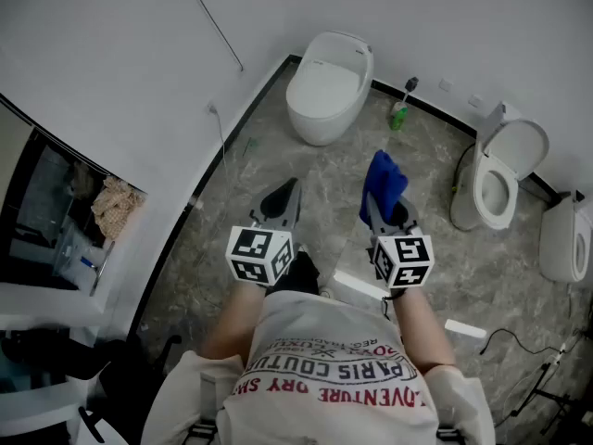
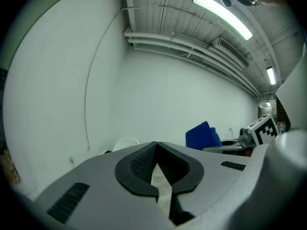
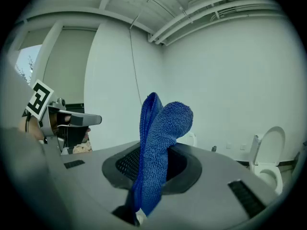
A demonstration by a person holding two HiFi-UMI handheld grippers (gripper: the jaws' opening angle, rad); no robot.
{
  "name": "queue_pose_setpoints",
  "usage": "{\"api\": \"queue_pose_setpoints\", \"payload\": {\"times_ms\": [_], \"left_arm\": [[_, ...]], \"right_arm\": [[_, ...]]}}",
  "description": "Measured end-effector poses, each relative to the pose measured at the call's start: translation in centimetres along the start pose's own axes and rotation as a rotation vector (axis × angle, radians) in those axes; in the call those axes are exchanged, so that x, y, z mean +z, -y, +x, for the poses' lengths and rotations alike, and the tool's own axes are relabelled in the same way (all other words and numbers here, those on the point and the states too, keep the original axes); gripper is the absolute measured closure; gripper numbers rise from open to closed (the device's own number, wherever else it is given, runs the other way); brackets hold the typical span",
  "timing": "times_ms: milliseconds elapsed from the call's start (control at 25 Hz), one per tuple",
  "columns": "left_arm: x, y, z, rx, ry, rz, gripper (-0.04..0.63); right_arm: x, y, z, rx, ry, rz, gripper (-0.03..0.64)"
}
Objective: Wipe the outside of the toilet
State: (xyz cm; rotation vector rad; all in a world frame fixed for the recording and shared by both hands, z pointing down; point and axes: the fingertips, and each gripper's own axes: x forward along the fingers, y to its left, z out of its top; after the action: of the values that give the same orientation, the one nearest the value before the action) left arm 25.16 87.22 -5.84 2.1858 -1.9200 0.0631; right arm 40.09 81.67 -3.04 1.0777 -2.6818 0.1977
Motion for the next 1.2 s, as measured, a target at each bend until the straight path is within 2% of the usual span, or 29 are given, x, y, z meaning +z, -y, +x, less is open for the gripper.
{"api": "queue_pose_setpoints", "payload": {"times_ms": [400,720,880,1200], "left_arm": [[1.5,-0.1,1.9,-0.060,0.002,0.013,0.589],[1.7,-3.1,3.2,-0.098,-0.008,0.007,0.589],[1.9,-6.8,4.3,-0.113,-0.012,0.009,0.589],[5.1,-17.5,8.3,-0.125,-0.011,0.023,0.589]], "right_arm": [[0.6,0.5,0.9,-0.034,-0.001,0.032,0.541],[0.7,-0.5,3.4,-0.062,-0.005,0.082,0.541],[0.7,-1.2,6.8,-0.097,-0.018,0.097,0.541],[3.8,-2.2,15.9,-0.179,-0.025,0.113,0.541]]}}
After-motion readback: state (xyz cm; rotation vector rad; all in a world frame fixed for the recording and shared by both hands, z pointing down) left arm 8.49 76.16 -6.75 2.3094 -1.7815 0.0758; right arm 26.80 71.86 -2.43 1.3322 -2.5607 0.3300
